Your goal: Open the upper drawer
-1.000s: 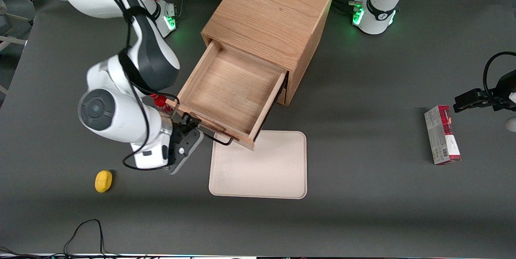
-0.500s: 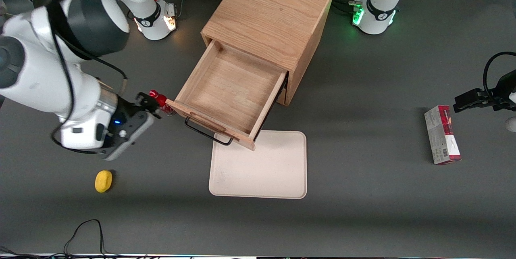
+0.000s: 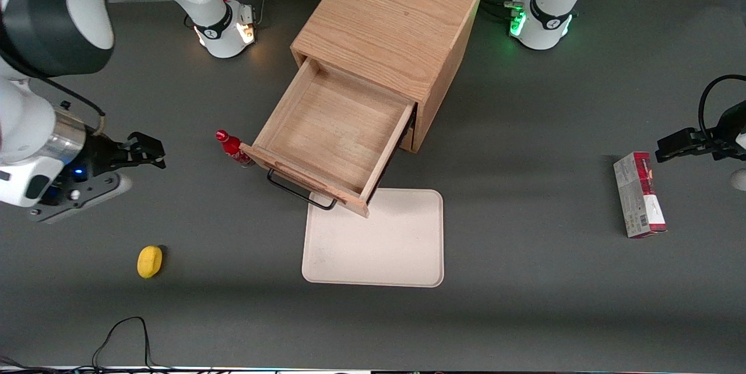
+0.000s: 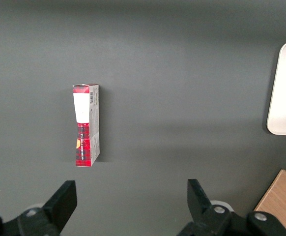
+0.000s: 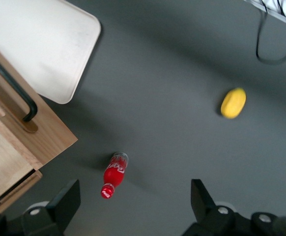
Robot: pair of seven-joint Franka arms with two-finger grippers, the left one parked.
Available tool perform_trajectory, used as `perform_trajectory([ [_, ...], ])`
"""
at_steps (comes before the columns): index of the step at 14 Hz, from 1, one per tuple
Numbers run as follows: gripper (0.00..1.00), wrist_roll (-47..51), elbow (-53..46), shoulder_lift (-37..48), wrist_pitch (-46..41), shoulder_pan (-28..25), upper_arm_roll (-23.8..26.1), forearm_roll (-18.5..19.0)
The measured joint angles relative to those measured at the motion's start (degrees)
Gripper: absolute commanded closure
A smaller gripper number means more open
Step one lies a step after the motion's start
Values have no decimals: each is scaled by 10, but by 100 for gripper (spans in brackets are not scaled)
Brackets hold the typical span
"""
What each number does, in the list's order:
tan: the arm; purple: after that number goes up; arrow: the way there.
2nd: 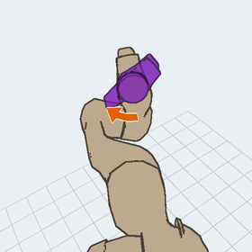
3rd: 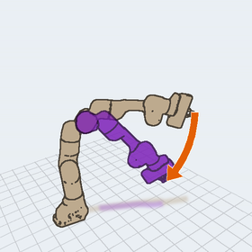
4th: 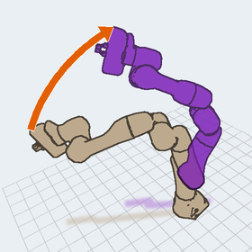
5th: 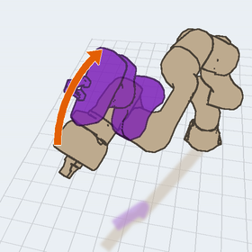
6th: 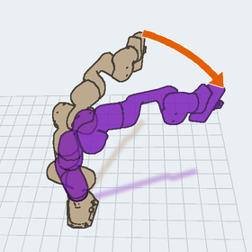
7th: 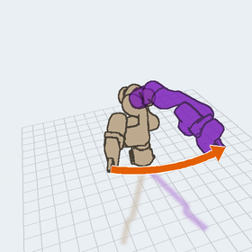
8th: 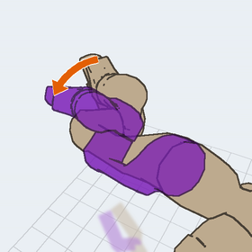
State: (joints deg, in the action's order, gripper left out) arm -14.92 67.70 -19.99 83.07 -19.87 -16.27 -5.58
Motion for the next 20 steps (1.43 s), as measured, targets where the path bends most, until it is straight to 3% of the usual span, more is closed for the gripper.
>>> perform_trajectory([
  [3,0,46,87,64,47,85,67,3],
  [7,0,49,166,120,73,140,85,13],
  [20,0,88,187,134,92,151,85,45],
])
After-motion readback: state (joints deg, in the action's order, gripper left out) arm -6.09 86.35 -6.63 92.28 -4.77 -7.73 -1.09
